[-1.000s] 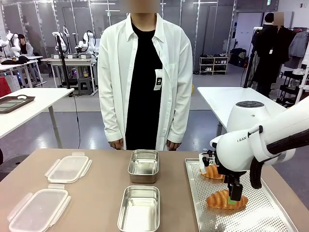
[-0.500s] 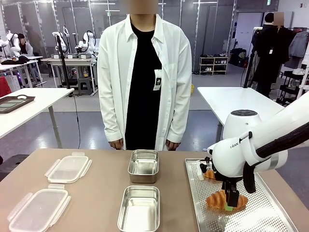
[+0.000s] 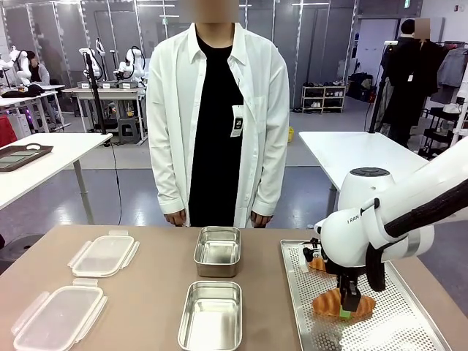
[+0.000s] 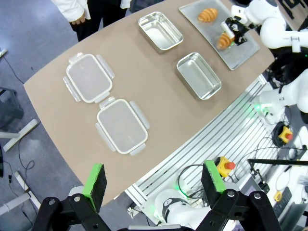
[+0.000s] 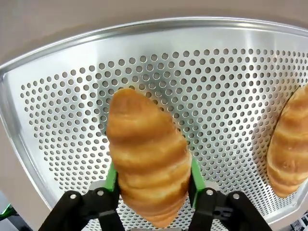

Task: Place the bread into the airtight container.
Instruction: Pick up a Butter Roll and place it into an empty Airtight Container.

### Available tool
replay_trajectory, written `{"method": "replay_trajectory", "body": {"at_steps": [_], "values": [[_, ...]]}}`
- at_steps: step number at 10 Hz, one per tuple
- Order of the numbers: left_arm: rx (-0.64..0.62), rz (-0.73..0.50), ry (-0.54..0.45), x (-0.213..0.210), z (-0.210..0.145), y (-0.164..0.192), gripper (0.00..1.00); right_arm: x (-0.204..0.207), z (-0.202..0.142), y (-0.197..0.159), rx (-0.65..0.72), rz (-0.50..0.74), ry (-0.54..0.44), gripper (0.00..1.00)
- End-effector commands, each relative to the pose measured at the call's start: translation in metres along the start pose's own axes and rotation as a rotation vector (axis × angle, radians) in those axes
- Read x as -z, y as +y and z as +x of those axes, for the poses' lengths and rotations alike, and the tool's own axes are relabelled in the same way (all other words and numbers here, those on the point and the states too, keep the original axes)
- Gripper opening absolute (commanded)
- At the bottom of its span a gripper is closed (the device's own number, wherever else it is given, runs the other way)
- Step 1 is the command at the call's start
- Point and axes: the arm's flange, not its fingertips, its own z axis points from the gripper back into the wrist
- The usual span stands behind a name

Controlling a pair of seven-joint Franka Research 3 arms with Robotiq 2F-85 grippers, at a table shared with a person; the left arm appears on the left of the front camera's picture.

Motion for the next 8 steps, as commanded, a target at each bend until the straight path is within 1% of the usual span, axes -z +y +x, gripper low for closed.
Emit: {"method": "replay_trajectory", "body": {"at_steps": [1,4,6,8], "values": [[0.021,0.0,0.005,-0.001,-0.001,0.0,1.0,-0.001,0.001,-0.004,-0.021,0.016,-0.013,0.42],[0.021,0.0,0.005,-0.001,-0.001,0.0,1.0,-0.032,0.003,-0.002,-0.02,0.012,-0.022,0.42],[0.021,0.0,0.005,-0.001,-0.001,0.0,1.0,-0.069,0.01,0.001,-0.009,-0.022,-0.041,0.42],[0.021,0.0,0.005,-0.001,-0.001,0.0,1.0,-0.11,0.02,0.006,0.005,-0.059,-0.032,0.42]]}}
